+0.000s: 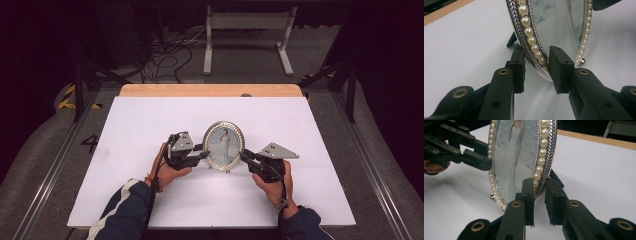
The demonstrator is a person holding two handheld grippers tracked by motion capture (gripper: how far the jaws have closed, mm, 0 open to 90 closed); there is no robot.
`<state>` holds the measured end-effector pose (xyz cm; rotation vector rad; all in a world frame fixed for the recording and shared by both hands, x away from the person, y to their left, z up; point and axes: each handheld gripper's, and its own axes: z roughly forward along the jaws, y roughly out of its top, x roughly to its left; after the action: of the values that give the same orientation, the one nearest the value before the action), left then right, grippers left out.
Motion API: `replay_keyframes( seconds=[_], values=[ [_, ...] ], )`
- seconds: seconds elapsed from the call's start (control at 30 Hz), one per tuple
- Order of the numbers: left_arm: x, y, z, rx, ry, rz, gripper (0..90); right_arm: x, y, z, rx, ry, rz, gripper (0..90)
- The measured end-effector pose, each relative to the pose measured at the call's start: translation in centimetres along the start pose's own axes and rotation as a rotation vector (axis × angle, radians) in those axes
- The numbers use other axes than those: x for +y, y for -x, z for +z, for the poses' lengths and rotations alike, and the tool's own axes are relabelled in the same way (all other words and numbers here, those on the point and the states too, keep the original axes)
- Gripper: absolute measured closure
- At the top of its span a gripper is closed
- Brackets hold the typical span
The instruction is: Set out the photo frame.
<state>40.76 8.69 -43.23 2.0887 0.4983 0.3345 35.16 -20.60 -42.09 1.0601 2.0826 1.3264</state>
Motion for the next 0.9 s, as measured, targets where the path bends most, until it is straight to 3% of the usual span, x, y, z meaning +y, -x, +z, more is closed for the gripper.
replay_keyframes(
  seconds=[0.27, 0.9],
  values=[
    [0.2, 0.6, -0.4, 0.019, -0.023, 0.049, 66.0, 0.1, 0.1, 0.2, -0.009, -0.005, -0.006, 77.4],
    [-0.2, 1.2, -0.9, 0.02, -0.044, 0.064, 67.0, 0.3, 0.2, 0.7, -0.002, -0.004, -0.026, 77.1]
  ],
)
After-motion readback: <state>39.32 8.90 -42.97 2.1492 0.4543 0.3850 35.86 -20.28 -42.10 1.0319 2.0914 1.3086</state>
